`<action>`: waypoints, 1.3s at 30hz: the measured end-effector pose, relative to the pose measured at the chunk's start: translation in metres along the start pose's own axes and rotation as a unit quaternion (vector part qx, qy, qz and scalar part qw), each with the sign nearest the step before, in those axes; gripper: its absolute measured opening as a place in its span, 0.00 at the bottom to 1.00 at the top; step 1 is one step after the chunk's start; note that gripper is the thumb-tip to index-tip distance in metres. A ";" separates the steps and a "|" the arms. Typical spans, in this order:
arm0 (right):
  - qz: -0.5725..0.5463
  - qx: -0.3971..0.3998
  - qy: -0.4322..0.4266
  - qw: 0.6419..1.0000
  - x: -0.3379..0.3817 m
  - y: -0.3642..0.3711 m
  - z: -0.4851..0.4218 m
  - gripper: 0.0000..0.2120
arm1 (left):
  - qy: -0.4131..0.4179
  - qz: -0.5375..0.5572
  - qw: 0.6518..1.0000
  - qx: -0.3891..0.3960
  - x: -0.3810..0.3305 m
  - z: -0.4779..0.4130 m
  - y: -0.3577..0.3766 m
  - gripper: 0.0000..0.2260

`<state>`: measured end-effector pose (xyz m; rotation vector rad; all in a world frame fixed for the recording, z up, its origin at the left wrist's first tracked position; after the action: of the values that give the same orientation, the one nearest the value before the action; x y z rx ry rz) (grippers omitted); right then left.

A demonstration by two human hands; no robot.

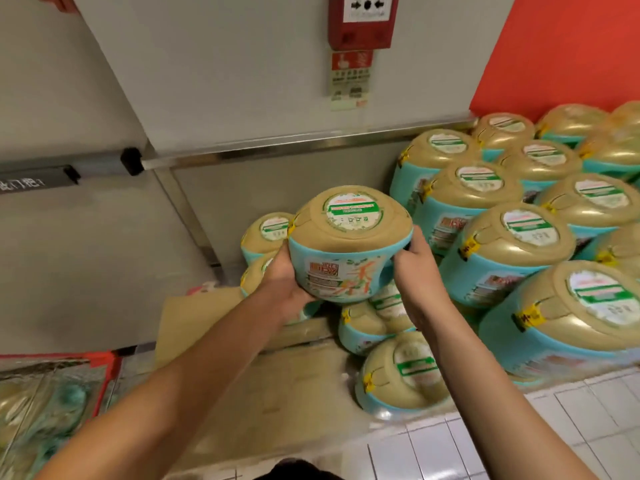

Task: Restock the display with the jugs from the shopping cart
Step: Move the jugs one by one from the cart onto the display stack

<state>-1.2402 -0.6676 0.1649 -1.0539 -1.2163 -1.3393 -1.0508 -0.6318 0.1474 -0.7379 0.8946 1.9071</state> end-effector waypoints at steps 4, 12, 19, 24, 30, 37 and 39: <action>-0.057 -0.073 0.008 0.996 -0.002 0.011 -0.062 0.16 | 0.031 -0.008 0.998 -0.052 -0.036 -0.062 0.016 0.21; -0.145 -0.102 -0.005 0.984 -0.021 0.029 -0.143 0.18 | 0.059 0.009 0.989 -0.138 -0.046 -0.148 0.025 0.24; -0.210 -0.229 -0.015 0.951 -0.031 0.046 -0.167 0.17 | 0.056 0.033 0.981 -0.182 -0.051 -0.174 0.028 0.17; -0.183 -0.336 -0.077 0.921 -0.029 0.057 -0.159 0.14 | 0.064 0.070 0.974 -0.205 -0.046 -0.183 0.033 0.19; -0.150 -0.317 -0.098 0.931 -0.040 0.067 -0.136 0.16 | 0.061 0.084 0.968 -0.227 -0.044 -0.189 0.038 0.26; -0.099 -0.245 -0.136 0.955 -0.049 0.068 -0.137 0.26 | 0.085 0.052 0.979 -0.177 -0.040 -0.188 0.046 0.22; -0.081 -0.233 -0.149 0.958 -0.051 0.064 -0.136 0.25 | 0.087 0.029 0.982 -0.165 -0.042 -0.187 0.043 0.24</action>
<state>-1.1681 -0.7964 0.1064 -1.5613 -1.2542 -1.6895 -1.0448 -0.8185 0.0870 -1.1011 0.7169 2.0934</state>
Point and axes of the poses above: each hand's wrist, its own z-axis away from the middle knuckle, its own y-axis out of the palm, x = y × z, the point moved 4 cm from there along -z, towards the middle knuckle, and after that the axes turned 12 degrees about -z, right-handed, at the moved point
